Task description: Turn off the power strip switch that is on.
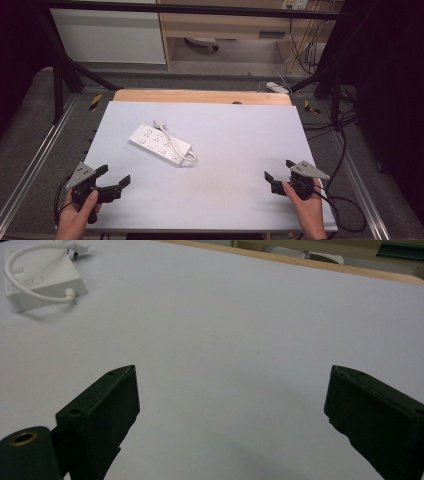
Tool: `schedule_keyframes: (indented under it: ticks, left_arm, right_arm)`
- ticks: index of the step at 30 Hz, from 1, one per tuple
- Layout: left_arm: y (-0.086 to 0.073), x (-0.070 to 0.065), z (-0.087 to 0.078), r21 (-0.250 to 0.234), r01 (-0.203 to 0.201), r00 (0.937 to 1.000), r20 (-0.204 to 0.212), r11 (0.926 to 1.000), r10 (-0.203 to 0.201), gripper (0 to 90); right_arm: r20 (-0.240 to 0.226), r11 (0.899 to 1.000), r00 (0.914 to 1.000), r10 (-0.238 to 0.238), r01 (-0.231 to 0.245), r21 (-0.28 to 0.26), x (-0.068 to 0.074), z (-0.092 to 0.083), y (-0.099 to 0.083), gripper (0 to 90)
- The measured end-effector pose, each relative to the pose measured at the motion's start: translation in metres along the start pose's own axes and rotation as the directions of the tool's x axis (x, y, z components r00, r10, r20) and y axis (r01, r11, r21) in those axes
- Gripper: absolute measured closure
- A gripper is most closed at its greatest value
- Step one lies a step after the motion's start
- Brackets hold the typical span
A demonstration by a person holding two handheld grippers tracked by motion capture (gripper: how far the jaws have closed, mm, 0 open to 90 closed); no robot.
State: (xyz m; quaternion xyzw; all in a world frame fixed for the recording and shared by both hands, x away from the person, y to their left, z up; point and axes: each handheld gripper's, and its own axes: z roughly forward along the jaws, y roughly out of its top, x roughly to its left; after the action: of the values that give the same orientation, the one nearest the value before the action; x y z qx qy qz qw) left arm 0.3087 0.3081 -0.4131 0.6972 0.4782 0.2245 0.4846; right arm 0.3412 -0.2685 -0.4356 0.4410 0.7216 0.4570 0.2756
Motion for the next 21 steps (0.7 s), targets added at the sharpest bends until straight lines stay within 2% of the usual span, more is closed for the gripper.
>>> schedule_keyframes:
  ticks: [3,7,12,14,18,21]
  left_arm:
    - [0.0,-0.003,-0.001,-0.002,0.011,0.9999,0.013,0.9999,-0.011,6.9]
    - [0.001,-0.008,-0.002,-0.02,0.0,0.9995,0.031,0.9998,0.001,6.7]
    - [0.002,-0.01,-0.001,-0.005,-0.005,0.9995,0.032,1.0,0.006,6.9]
    - [0.003,-0.011,-0.001,-0.012,-0.008,0.9994,0.035,0.9999,0.008,6.9]
    - [0.005,-0.014,-0.003,-0.014,-0.011,0.9988,0.048,0.9998,0.012,6.9]
    - [0.008,-0.016,-0.002,-0.003,-0.017,0.9992,0.037,0.9999,0.017,7.0]
  right_arm:
    - [0.003,1.0,1.0,0.003,-0.003,-0.006,-0.001,0.004,0.002,7.2]
    - [0.007,1.0,0.9999,-0.012,0.012,0.0,-0.001,0.005,0.002,7.0]
    - [0.01,0.999,0.9993,-0.037,0.037,0.029,0.003,0.004,-0.001,6.1]
    - [0.013,0.998,0.9986,-0.051,0.05,0.036,0.005,0.004,-0.002,5.9]
    - [0.01,0.998,0.9986,-0.052,0.052,0.044,0.007,0.002,-0.003,5.3]
    - [0.012,0.998,0.9984,-0.055,0.054,0.043,0.007,0.0,-0.003,5.2]
